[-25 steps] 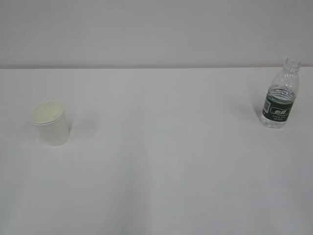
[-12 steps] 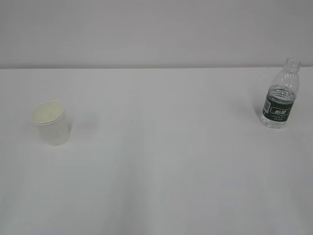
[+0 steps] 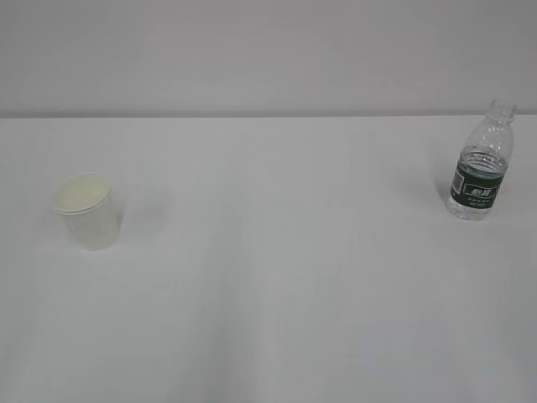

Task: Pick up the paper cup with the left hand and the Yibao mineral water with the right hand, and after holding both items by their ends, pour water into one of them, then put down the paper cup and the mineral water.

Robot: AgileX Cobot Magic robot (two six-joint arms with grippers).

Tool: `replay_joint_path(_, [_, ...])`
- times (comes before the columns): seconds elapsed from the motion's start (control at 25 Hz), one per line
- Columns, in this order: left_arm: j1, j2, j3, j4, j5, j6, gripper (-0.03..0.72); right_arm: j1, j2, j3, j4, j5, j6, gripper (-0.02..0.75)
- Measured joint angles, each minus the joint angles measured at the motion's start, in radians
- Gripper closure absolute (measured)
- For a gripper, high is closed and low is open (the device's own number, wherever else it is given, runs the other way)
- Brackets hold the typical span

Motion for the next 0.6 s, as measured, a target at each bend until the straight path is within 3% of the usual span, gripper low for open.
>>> replay_joint_path(0.6, [0.0, 0.0, -0.025, -0.016, -0.071, 0.008, 0.123, 0.0, 0.0, -0.026, 0.008, -0.06, 0.0, 0.147])
